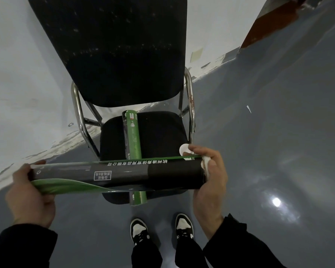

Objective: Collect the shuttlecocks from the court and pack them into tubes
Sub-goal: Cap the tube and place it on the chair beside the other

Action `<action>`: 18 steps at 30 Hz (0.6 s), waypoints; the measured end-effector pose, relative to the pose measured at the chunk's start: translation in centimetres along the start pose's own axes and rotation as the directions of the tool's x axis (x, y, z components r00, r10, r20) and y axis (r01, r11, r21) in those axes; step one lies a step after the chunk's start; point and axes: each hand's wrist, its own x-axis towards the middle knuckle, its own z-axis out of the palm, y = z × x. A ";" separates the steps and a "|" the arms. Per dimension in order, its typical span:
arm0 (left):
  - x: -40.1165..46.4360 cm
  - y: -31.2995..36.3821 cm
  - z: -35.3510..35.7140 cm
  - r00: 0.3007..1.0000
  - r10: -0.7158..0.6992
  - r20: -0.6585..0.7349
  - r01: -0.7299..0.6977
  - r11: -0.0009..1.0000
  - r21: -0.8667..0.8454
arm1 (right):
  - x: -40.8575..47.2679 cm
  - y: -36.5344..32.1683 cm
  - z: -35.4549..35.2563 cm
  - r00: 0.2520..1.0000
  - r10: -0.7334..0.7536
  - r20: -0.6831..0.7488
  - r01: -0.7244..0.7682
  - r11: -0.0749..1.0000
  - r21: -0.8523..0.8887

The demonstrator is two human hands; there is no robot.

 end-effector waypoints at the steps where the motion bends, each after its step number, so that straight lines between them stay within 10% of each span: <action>1: -0.2 0.3 0.5 1.000 -0.013 -0.016 0.013 1.000 0.009 | -0.1 0.2 -0.1 0.997 -0.021 -0.075 0.021 1.000 -0.001; 18: -0.7 0.1 -2.4 0.962 -0.260 0.086 0.260 0.966 0.004 | 0.6 0.7 -2.1 0.900 -0.050 0.434 0.193 0.936 -0.294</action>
